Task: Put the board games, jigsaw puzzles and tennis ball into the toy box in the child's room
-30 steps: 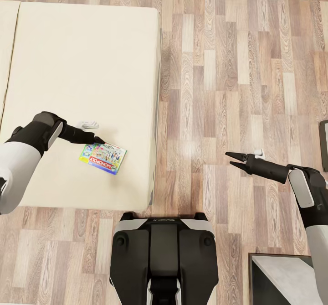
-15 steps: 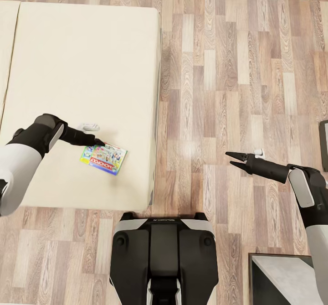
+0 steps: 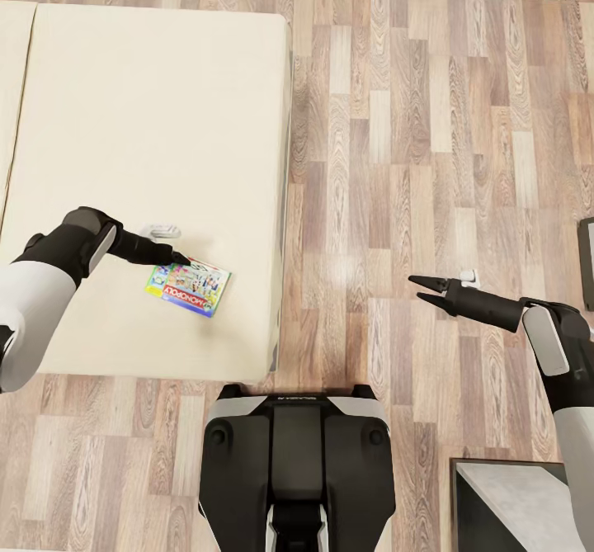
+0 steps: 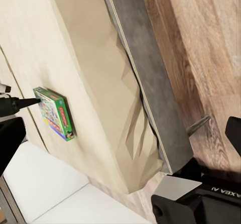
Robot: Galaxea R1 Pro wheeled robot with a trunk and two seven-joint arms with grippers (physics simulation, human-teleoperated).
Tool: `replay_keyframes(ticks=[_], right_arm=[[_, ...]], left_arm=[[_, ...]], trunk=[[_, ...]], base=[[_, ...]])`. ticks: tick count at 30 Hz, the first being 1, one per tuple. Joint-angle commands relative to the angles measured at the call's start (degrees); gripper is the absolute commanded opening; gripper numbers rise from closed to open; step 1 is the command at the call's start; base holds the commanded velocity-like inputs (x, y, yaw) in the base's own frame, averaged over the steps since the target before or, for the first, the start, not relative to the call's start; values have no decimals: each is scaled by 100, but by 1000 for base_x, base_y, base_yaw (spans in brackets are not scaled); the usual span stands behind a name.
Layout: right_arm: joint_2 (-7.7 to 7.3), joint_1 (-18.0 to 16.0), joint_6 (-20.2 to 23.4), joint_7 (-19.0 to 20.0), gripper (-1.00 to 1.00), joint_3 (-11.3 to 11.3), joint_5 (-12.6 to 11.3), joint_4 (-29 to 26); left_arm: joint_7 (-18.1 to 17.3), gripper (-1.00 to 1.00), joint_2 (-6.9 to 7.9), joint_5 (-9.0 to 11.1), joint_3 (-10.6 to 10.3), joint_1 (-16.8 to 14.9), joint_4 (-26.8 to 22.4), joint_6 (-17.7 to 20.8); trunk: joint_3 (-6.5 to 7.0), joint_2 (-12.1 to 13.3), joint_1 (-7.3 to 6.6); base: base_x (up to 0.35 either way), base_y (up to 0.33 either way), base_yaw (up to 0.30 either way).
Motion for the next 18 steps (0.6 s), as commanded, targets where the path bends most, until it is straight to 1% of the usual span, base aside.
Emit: replay_keyframes(ticks=[1,11,15,17,18], right_arm=[[1,-3,24,26,100,-8,28,0],[1,0,24,10,100,-8,28,0],[1,-3,24,4,100,-9,28,0],[1,-3,24,3,100,-11,28,0],[1,-3,24,3,100,-12,28,0]], left_arm=[[-54,100,2,-59,-8,0,-7,5],[-118,100,6,-26,6,3,-7,19],[-503,100,3,-29,9,3,-7,26],[-813,100,-2,-50,9,3,-7,34],[-904,100,-15,-59,9,6,-7,38]], trunk=[[-6,-9,4],[-6,-9,4],[-6,-9,4],[-6,-9,4],[-6,-9,4]], base=[[0,0,0],[0,-50,0],[0,-6,0],[0,-2,0],[0,0,0]])
